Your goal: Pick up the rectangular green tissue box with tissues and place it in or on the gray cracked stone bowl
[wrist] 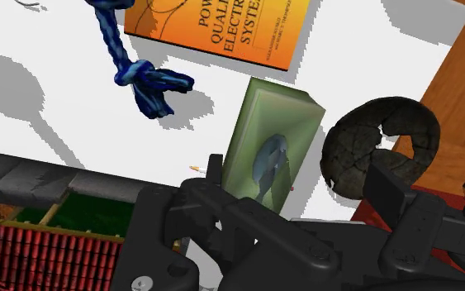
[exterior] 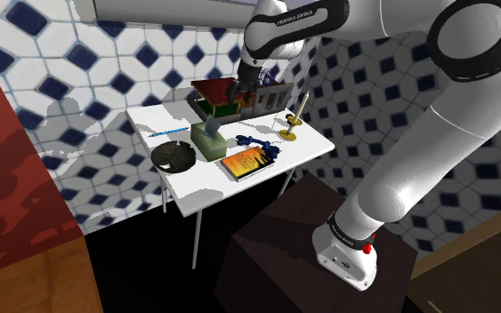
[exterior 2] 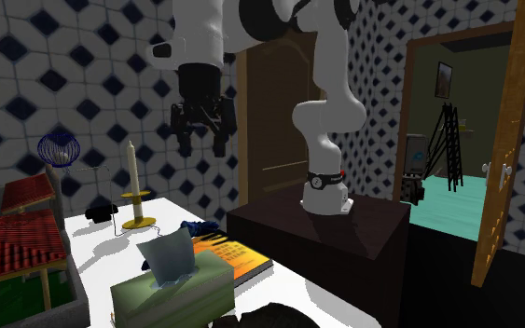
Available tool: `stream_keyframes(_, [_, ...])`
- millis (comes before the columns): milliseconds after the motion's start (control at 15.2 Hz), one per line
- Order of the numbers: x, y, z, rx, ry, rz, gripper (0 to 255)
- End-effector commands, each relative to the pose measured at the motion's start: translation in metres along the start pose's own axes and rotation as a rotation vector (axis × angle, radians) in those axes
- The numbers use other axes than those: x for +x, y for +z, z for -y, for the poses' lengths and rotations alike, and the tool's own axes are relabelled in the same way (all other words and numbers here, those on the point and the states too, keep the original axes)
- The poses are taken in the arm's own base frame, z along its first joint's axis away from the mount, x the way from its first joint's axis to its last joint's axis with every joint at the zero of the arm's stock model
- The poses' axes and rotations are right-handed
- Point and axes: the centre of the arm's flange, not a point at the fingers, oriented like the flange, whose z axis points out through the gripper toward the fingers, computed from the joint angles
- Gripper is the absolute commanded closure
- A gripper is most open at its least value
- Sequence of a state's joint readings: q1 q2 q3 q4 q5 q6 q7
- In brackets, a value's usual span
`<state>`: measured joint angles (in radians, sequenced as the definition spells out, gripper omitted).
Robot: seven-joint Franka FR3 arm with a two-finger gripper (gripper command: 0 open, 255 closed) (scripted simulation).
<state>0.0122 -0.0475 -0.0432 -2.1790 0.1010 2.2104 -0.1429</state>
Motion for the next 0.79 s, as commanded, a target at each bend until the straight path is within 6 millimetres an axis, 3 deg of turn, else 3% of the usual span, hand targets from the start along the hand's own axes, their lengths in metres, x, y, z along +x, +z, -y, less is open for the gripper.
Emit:
stream_keyframes(0, [0.019, 0.017, -0.005, 0.014, -0.005, -0.001, 0])
stream_keyframes(462, [0.084, 0.078, -0.011, 0.061, -0.023, -0.004, 0])
stream_keyframes(726, [0.084, 0.099, -0.010, 0.061, -0.023, -0.004, 0])
